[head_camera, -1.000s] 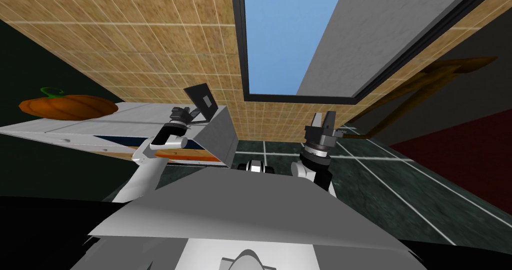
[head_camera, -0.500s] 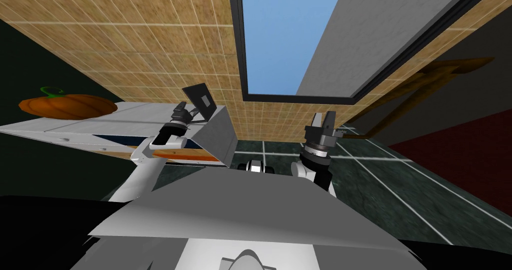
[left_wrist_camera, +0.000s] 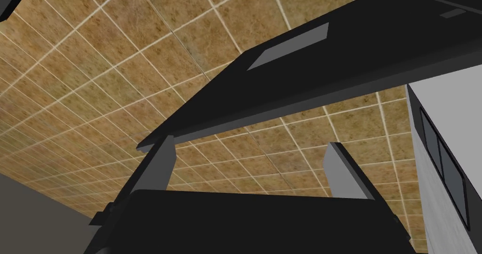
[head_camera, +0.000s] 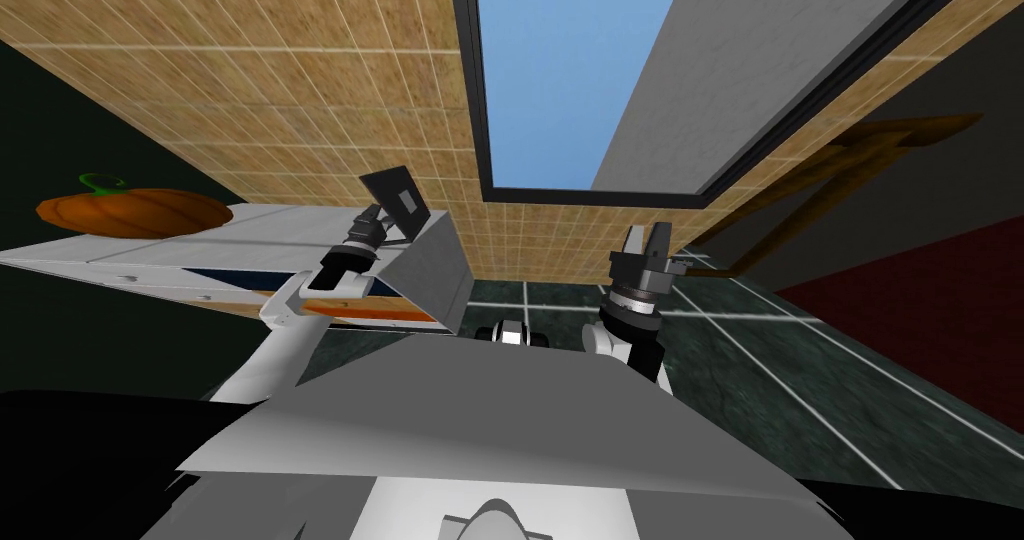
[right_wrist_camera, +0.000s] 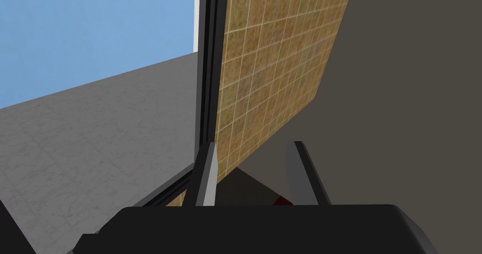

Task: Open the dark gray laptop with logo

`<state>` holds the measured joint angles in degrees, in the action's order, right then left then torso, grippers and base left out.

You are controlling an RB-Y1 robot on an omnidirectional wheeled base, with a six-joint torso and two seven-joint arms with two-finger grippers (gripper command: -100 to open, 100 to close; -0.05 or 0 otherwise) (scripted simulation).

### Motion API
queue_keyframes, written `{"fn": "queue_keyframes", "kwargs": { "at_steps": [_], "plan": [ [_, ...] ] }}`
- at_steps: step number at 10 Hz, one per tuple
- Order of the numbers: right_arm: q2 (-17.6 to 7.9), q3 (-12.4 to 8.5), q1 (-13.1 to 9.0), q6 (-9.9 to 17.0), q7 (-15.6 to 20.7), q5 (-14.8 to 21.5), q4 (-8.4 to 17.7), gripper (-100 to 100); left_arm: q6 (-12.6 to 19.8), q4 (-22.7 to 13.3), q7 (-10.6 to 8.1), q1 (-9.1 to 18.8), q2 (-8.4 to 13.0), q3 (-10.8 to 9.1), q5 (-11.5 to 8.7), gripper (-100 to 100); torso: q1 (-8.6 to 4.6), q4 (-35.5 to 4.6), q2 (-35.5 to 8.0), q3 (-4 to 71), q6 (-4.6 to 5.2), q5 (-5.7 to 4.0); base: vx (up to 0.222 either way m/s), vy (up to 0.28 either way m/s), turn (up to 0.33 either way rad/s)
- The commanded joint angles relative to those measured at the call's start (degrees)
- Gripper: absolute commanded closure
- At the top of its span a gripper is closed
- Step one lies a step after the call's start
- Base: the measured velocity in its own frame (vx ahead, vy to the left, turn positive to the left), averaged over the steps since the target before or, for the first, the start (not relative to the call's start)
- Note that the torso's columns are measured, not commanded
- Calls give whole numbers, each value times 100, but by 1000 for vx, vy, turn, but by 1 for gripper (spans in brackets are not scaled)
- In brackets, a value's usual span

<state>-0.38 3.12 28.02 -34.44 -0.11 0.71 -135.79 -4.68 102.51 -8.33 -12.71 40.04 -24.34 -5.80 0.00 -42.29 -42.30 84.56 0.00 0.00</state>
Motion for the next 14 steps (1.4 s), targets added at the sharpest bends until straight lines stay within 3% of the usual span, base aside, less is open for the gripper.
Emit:
{"fn": "queue_keyframes", "kwargs": {
  "at_steps": [1, 2, 3, 4, 8, 9, 10, 11, 14],
  "plan": [
    [0, 0, 0, 0, 0, 0, 0, 0, 168, 126, -48, -23, 140, -69, -52, -100, 8, 0, 2, 1, 0, 2, 70, -4, -15],
    [-1, 0, 1, 0, 0, 0, 0, 0, 62, 64, -16, -28, 83, -41, -29, -100, 10, 5, 23, 13, 0, 2, 45, 0, -2],
    [-1, -1, 1, 0, 0, 0, 0, 0, 83, 74, -27, -30, 94, -48, -34, 100, 7, 5, 11, 8, 0, 3, 6, 0, 0],
    [-1, -1, 0, 0, 0, 0, 0, 0, 114, -3, -249, 103, -94, -109, -265, 100, 3, -1, -5, -3, 0, 1, -6, 14, 55],
    [-1, -1, 0, 0, 0, 0, 0, 0, 182, -153, -695, 367, -466, -231, -729, 100, 0, 0, 1, 0, 0, 0, -19, 31, 30],
    [-1, -1, 0, 0, 0, 0, 0, 0, 194, -178, -769, 411, -528, -252, -807, 100, -2, 1, 5, 3, 0, -1, -11, 23, 26],
    [-1, -1, 0, 0, 0, 0, 0, 0, 189, -153, -699, 378, -486, -234, -742, 100, -3, 2, 6, 4, 1, -1, -5, 9, 2],
    [-1, 0, 0, 0, 0, 0, 0, 0, 156, -157, -556, 320, -398, -202, -588, -100, -6, 2, 6, 4, 1, -2, 9, -29, -12],
    [0, 0, 0, 0, 0, 0, 0, 0, 99, -151, -277, 212, -232, -144, -309, -100, -6, 1, 4, 3, 0, -2, 18, -48, -10]
  ]
}}
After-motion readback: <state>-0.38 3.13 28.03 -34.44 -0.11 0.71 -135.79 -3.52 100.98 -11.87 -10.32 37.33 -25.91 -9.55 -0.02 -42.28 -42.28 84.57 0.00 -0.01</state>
